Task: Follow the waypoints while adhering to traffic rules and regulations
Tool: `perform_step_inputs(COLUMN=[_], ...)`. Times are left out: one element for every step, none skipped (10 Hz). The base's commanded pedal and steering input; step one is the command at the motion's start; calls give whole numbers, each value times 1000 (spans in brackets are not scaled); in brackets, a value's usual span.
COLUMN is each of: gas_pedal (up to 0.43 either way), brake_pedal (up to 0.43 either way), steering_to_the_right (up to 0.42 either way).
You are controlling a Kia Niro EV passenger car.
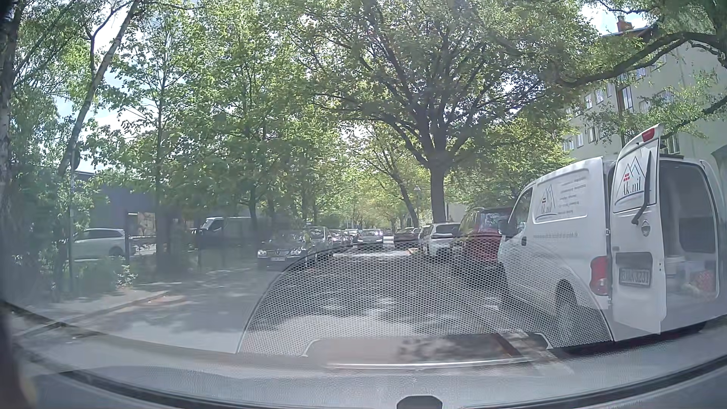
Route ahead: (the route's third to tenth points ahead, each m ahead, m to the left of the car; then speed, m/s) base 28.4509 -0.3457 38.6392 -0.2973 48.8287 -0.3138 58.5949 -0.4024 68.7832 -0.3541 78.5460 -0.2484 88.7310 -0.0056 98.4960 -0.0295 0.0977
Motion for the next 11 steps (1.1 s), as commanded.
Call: perform_step_inputs(gas_pedal=[0,0,0,0,0,0,0,0,0,0,0], brake_pedal=[159,159,152,140,140,165,201,220,226,238,262], steering_to_the_right=[-5,-5,-4,-5,-5,-5,-5,-5,-5,-5,-5])
